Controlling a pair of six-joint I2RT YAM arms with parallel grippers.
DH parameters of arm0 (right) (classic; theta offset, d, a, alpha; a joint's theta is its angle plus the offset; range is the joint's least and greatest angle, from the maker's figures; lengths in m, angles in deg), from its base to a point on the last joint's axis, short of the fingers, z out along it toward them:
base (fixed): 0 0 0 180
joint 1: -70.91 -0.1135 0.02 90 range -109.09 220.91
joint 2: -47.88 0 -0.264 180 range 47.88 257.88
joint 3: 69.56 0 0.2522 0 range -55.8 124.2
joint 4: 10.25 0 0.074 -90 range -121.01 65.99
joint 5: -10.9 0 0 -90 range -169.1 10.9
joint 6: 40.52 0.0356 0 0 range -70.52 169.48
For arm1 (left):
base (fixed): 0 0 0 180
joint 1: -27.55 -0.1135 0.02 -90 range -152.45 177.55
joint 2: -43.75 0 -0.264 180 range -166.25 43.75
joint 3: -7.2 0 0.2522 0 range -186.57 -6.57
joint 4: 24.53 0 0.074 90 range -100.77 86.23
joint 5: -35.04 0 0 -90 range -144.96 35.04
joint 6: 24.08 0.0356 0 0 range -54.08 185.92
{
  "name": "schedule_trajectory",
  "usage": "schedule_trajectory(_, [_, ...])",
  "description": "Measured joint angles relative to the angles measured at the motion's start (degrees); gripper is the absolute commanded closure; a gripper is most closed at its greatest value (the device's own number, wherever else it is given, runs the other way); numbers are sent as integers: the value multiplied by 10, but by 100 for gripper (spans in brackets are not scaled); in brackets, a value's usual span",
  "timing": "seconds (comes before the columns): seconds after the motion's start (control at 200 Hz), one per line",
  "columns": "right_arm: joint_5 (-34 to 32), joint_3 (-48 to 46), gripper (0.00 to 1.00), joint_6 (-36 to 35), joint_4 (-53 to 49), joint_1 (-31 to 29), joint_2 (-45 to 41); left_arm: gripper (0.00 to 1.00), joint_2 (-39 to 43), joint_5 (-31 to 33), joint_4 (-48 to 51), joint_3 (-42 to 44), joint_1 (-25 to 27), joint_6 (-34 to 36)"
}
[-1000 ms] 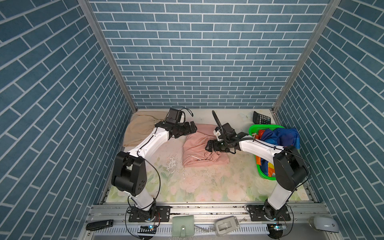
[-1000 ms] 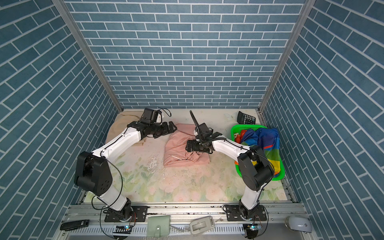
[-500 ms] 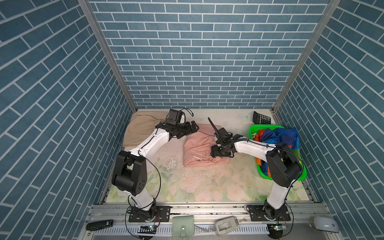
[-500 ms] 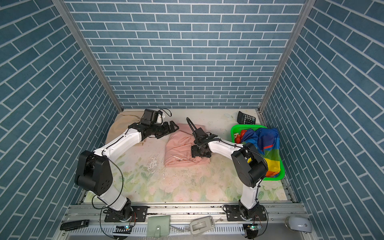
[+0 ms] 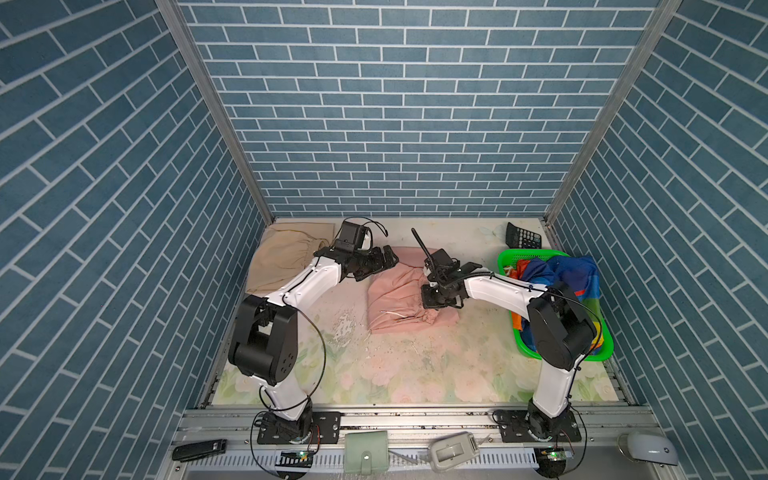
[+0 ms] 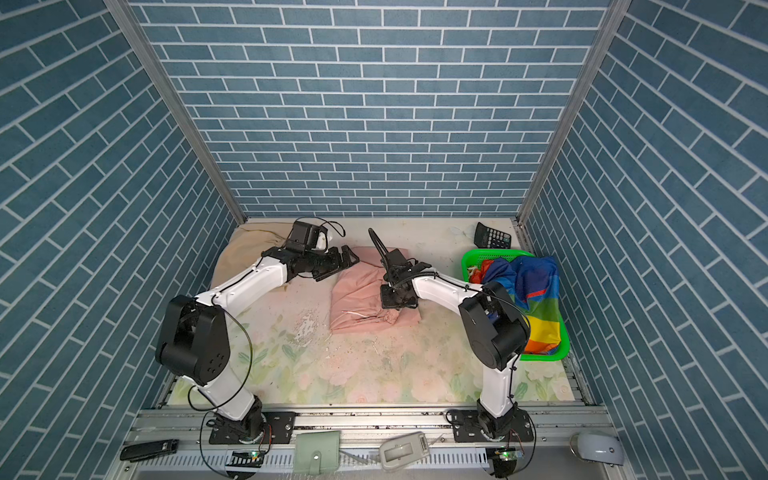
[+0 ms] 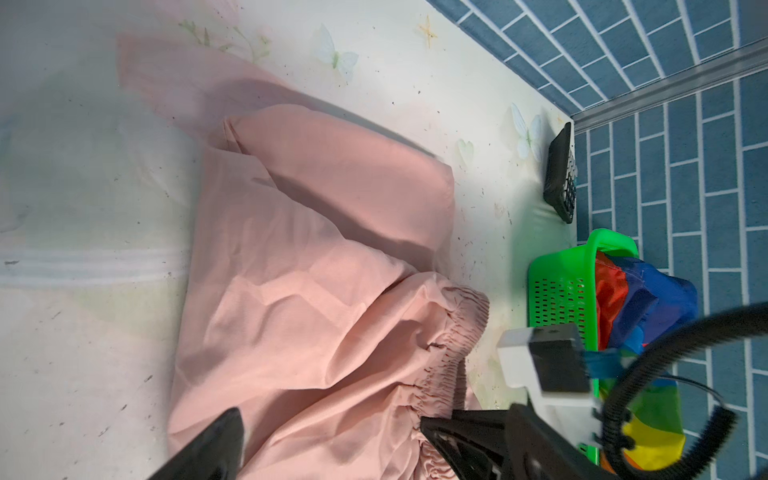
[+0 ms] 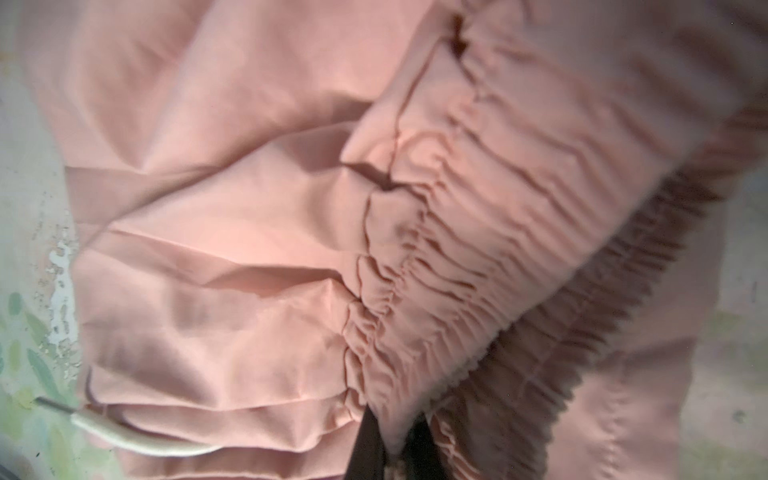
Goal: Fold and stack the shorts
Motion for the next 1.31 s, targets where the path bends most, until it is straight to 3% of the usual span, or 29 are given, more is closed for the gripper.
schedule_trajectory(0.295, [19,59,100,-75,-18,26,-45,0,-11,0,1,-8,-3,-2])
schedule_trajectory(0.525, [57,32,100,-123,-5,84,1,0,-48,-7,2,-42,-4,-1])
schedule_trajectory(0.745, [70,17,100,-147,7,94,31,0,-99,-40,-27,-58,-4,-24])
schedule_trajectory(0.86, [70,14,90,-150,13,94,36,0,-128,-59,-57,-58,-3,-42])
schedule_trajectory(1.07, [57,-10,56,-158,14,95,26,0,-186,-70,-84,-78,-3,-63])
schedule_trajectory(1.305, [65,-64,31,-110,43,82,-101,0,-209,-70,-109,-111,-7,-84])
